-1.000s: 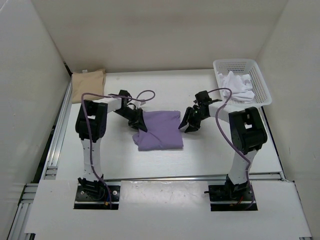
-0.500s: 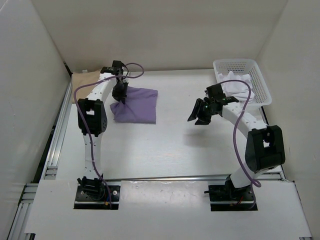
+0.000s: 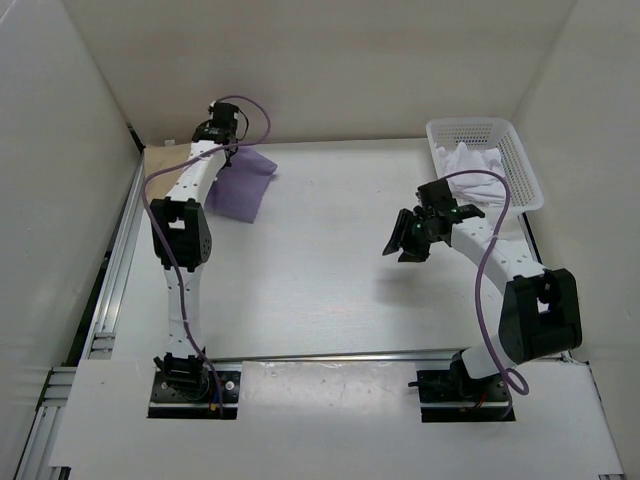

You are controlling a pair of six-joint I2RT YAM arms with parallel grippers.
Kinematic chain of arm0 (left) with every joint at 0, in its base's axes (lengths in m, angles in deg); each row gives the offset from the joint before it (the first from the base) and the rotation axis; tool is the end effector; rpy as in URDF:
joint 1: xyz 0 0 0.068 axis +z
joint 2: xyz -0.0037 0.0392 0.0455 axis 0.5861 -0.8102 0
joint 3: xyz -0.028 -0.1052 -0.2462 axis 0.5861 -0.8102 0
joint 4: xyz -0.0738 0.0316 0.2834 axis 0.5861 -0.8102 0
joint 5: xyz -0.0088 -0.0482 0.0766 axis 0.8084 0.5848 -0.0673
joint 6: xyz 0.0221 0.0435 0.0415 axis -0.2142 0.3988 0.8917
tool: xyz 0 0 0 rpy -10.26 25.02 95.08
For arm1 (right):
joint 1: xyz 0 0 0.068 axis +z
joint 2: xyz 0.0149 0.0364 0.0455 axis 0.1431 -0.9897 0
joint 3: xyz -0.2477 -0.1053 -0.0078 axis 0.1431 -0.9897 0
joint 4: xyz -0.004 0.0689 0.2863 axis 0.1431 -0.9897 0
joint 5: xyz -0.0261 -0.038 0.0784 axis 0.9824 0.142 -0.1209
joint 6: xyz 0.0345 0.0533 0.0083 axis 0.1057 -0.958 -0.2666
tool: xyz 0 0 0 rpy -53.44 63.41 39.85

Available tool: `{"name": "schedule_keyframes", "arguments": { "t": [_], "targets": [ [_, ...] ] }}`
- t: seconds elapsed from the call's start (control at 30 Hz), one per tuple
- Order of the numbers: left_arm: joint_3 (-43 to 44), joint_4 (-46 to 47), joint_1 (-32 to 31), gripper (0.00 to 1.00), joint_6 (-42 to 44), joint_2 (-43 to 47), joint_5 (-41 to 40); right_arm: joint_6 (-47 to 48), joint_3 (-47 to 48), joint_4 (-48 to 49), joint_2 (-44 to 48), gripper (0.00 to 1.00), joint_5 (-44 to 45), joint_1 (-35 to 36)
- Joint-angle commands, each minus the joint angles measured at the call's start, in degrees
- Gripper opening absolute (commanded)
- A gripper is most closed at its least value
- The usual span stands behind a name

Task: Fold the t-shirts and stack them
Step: Put the neatly folded tshirt into the corner of the board with the left arm

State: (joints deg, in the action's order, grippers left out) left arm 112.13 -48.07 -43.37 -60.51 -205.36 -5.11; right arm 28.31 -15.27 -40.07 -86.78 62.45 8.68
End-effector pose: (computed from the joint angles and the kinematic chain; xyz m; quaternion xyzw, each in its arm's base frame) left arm 0.5520 -0.0461 0.2297 -0.0214 0.9211 0.2420 0.3043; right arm 0.3217 0.1086 0.2022 0.1031 0.9534 0.2023 0.1989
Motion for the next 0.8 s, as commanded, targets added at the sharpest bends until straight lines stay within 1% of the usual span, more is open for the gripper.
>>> {"name": "schedule_keyframes", "arguments": {
  "t": [0.0,0.13,0.3,0.4,0.5,0.57,0.7,0.77],
  "targets": [
    [3.45,5.84,2.91,0.10,-0.05,0.34,-6.81,0.50,-1.10,-0.72,2.35,0.53,1.86,-0.03],
    [6.79,7.86,6.51,0.10,-0.05,0.33,-6.81,0.50,-1.63,-1.24,2.35,0.53,1.86,-0.03],
    [6.00,11.11,9.85,0.10,-0.05,2.87,-4.01,1.02,-1.10,-3.00,1.74,0.53,2.39,-0.03],
    [5.47,12.52,11.70,0.10,-0.05,2.88,-3.21,1.63,0.22,-4.23,0.68,0.53,2.39,-0.03],
    [4.95,12.52,13.28,0.10,-0.05,1.74,-1.99,2.16,1.62,-4.76,0.07,0.53,2.39,-0.03],
    [4.95,13.05,13.98,0.10,-0.05,-0.63,-1.98,2.17,2.85,-5.46,-1.07,0.53,2.39,-0.03],
    [8.80,14.10,16.01,0.10,-0.05,-4.84,-1.98,2.69,5.05,-7.30,-2.31,0.53,2.91,-0.03],
    [9.34,14.80,16.01,0.10,-0.05,-7.22,-2.50,3.22,5.83,-8.00,-3.01,0.53,2.91,-0.03]
  ]
}}
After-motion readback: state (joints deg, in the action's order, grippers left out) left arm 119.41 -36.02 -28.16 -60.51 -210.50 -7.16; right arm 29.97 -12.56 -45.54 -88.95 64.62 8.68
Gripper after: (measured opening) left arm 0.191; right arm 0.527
